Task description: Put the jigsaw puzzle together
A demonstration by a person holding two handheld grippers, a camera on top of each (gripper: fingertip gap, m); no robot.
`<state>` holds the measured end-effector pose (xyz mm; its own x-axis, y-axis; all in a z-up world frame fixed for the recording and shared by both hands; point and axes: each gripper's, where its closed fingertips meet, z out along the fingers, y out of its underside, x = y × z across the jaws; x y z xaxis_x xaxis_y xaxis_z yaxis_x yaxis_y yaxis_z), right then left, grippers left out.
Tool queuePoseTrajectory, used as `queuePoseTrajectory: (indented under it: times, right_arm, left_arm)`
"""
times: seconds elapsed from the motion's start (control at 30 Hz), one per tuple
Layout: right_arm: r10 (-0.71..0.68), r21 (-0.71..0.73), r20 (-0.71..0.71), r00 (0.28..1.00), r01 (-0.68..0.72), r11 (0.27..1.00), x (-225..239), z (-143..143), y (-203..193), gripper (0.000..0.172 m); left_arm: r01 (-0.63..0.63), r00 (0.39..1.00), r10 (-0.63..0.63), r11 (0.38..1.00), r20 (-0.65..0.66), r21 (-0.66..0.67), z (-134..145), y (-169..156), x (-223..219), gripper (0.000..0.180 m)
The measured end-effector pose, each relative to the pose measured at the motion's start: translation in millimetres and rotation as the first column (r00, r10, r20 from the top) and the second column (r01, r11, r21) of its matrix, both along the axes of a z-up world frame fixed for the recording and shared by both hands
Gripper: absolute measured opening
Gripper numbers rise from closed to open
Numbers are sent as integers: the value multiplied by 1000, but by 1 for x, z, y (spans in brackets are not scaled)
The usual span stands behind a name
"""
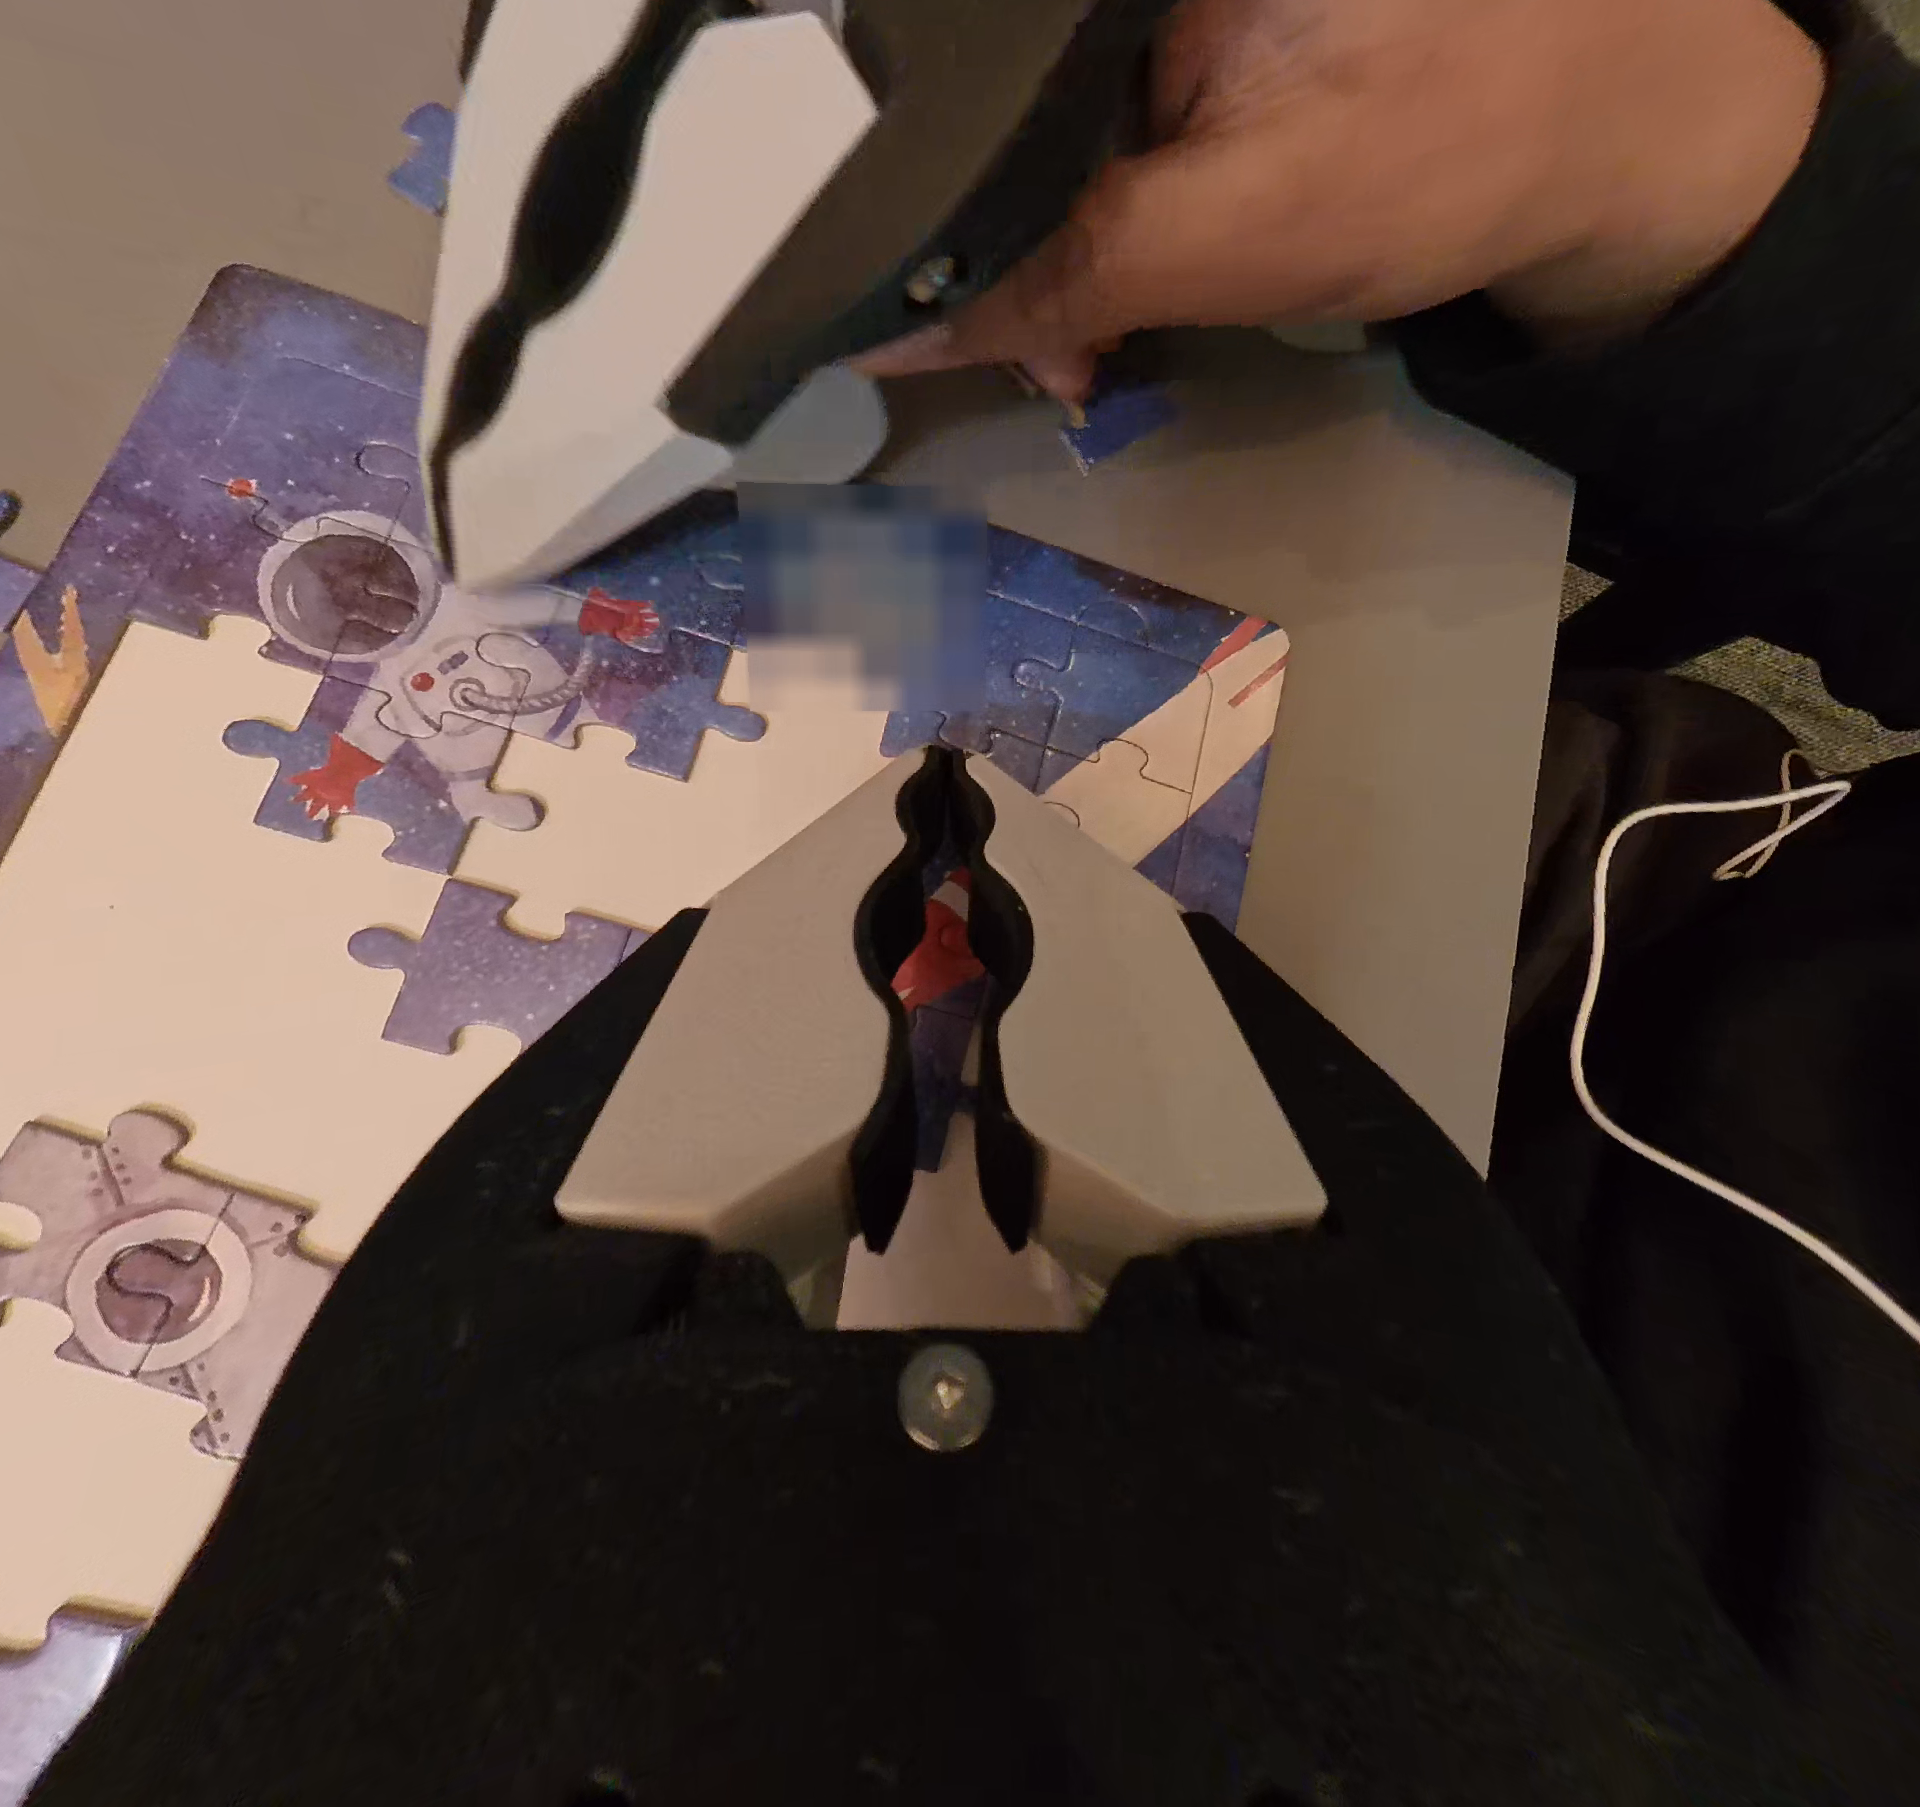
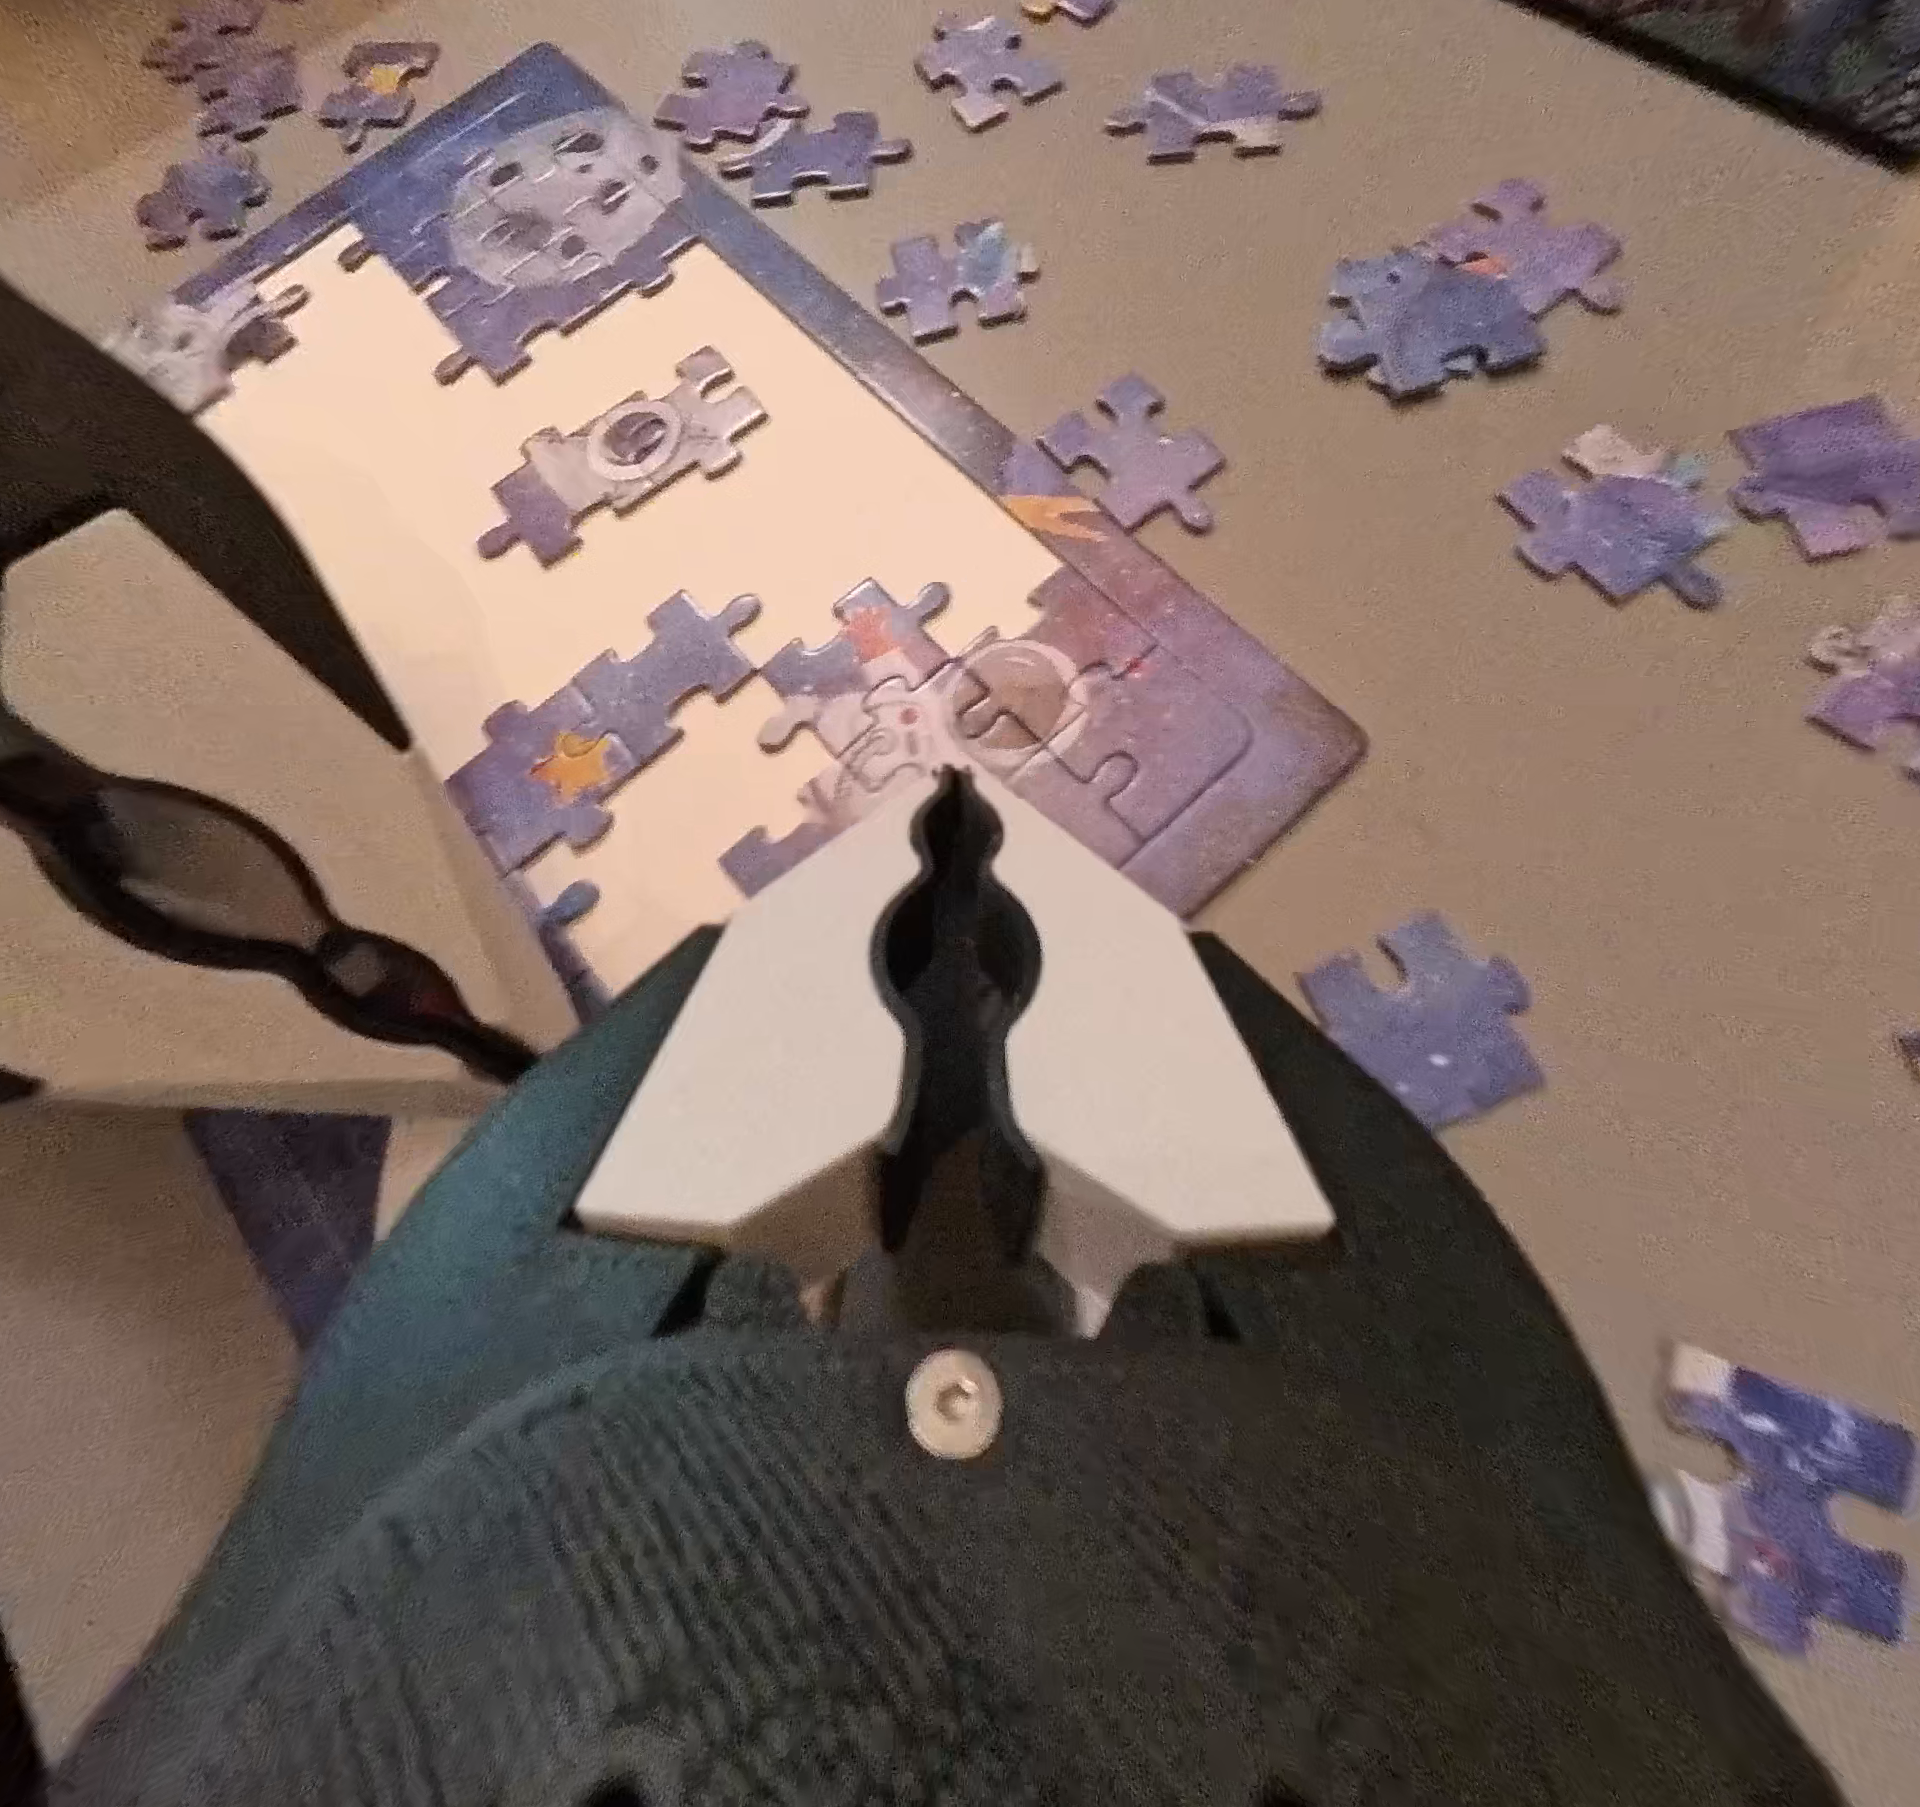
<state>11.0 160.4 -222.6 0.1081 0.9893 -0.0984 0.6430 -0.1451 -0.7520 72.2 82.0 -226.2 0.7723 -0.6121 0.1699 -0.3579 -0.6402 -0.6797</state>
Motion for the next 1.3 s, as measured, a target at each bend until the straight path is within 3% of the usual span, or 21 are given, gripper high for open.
queuePoseTrajectory:
  times: [0.13, 0.27, 0.43, 0.53, 0.77, 0.93, 1.13, 1.23, 1.3]
  right_arm:
    - [-119, -22, -2, 993, 119, 993, -4, 0, 14, 0]
    - [51, -44, 0, 999, -51, 998, -19, 0, -23, 0]
    - [-49, 81, 28, 998, 46, 996, -16, 0, 0, 0]
    - [86, -21, 6, 996, -86, 996, -22, 0, -30, 0]
    - [-135, 158, 47, 990, 126, 979, -6, 0, 22, 0]
    - [62, -44, -2, 998, -62, 997, -21, 0, -23, 0]
    - [-196, 111, 9, 981, 193, 975, -1, 1, 39, 0]
    - [-127, 28, 0, 992, 127, 991, -11, 0, 21, 0]
    - [-98, 48, 2, 995, 98, 994, -16, 0, 16, 0]
  left_arm:
    - [0, 1000, 0, 1000, -9, 3, 0, 0, 0, 0]
    - [0, 1000, 0, 1000, -13, 3, 0, 0, 0, 0]
    - [-1, 1000, 1, 1000, -10, 4, 0, 0, 0, 0]
    - [-1, 1000, 1, 1000, -10, 3, 0, 0, 0, 0]
    - [-1, 1000, 1, 1000, -7, 3, 0, 0, 0, 0]
    - [-1, 1000, 1, 1000, -2, 1, 0, 0, 0, 0]
    - [-2, 1000, 2, 1000, 2, 1, 0, 0, 0, 0]
    - [-2, 1000, 2, 1000, 4, -1, 0, 0, 0, 0]
    - [-2, 1000, 2, 1000, 2, -1, 0, 0, 0, 0]
